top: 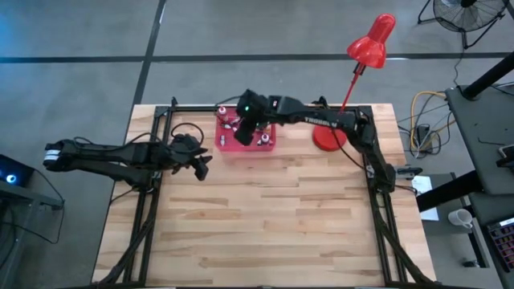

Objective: Pick & Place food coloring
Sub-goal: Put the small orange food coloring bottle into the red bin, then return to Home Position

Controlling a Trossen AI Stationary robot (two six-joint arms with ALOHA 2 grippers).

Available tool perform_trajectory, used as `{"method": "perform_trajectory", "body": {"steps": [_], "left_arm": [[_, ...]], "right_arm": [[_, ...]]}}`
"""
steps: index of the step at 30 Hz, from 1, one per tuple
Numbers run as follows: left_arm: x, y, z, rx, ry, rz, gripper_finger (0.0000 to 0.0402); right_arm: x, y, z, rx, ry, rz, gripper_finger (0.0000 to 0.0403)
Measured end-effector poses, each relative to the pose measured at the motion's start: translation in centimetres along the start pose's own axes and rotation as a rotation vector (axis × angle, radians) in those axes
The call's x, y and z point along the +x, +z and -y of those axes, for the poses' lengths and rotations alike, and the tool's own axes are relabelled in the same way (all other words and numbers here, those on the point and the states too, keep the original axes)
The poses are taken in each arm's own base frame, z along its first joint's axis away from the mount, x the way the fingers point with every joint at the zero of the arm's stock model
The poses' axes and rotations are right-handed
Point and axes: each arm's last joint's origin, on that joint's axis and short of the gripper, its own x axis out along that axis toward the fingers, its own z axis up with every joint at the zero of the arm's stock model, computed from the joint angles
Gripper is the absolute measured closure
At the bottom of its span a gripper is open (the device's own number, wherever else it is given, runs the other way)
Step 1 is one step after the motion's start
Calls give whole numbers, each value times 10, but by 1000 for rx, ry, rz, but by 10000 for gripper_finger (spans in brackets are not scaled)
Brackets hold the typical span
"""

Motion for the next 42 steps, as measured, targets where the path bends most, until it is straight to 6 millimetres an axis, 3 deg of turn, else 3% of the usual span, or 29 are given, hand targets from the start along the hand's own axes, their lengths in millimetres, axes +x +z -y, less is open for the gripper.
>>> {"method": "perform_trajectory", "body": {"steps": [6,12,16,22,27,32,36,42], "left_arm": [[2,-1,1,-54,2,-18,252],[2,-1,0,-22,0,-14,252],[-1,-1,1,-51,-43,-37,252],[-18,4,-6,-61,-174,-8,252],[-49,7,-20,-84,-268,124,252],[-73,-2,-36,-110,-367,221,252],[-75,-18,-47,-185,-406,265,252],[-65,-43,-51,-227,-554,271,252]], "right_arm": [[-26,17,23,126,24,7,259],[-40,30,21,20,30,73,238],[-54,42,21,123,58,147,234],[-83,52,13,-4,409,191,236],[-82,42,5,-55,470,123,236],[-72,30,-18,-115,548,118,236],[-77,26,-27,-127,667,248,236],[-87,-20,-19,-24,652,242,236]]}}
